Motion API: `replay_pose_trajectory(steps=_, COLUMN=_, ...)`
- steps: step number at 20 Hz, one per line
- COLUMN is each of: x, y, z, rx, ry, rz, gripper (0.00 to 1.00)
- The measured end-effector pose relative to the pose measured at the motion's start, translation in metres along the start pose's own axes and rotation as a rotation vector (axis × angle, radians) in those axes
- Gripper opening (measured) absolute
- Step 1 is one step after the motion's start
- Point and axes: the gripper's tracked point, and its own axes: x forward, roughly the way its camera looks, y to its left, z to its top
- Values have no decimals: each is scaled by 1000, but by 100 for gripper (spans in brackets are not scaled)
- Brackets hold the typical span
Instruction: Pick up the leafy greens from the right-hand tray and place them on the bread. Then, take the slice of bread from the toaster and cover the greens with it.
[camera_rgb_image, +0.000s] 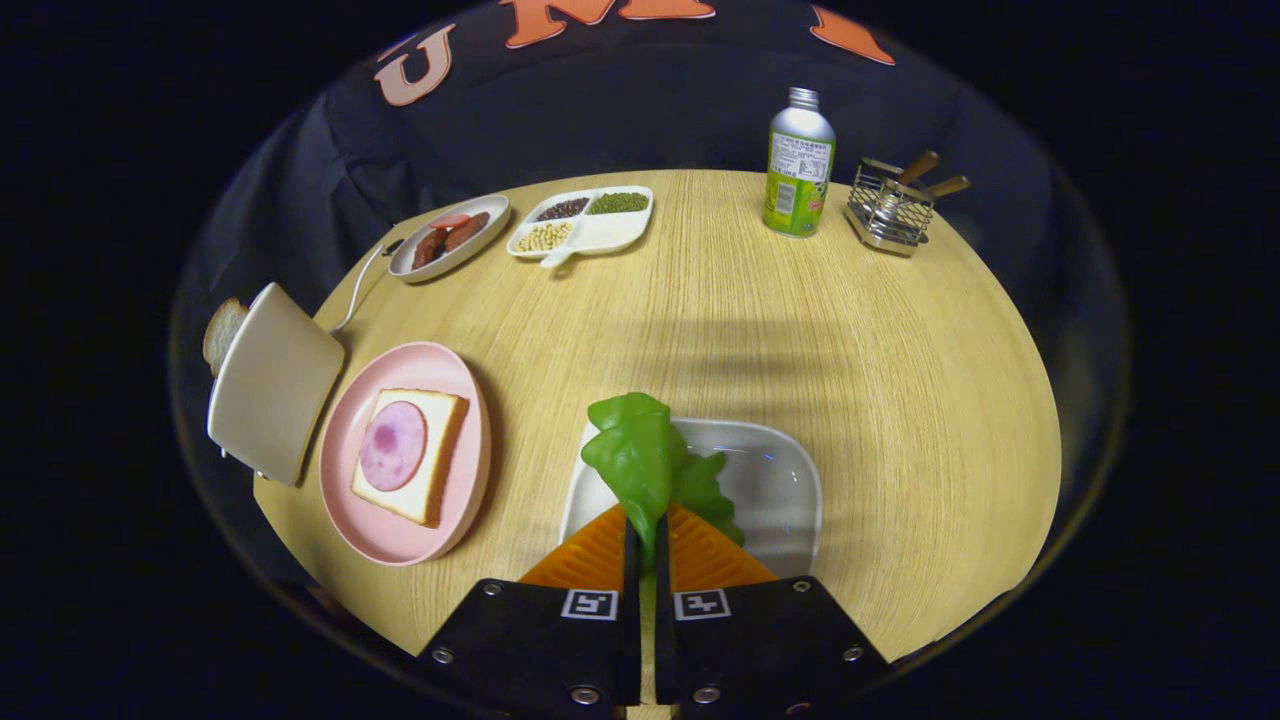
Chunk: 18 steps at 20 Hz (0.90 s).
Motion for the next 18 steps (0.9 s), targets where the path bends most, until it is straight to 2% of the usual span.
replay_pose_trajectory(steps=7, x=-23, y=43, z=25, rx=-32, ry=-102, rz=95, gripper=6)
replay_pose_trajectory(steps=12, x=-35, y=67, z=48, rx=-60, ry=-169, rz=132, gripper=6)
replay_pose_trajectory(steps=18, x=-23, y=95, z=71, rx=-143, ry=-205, rz=154, gripper=6)
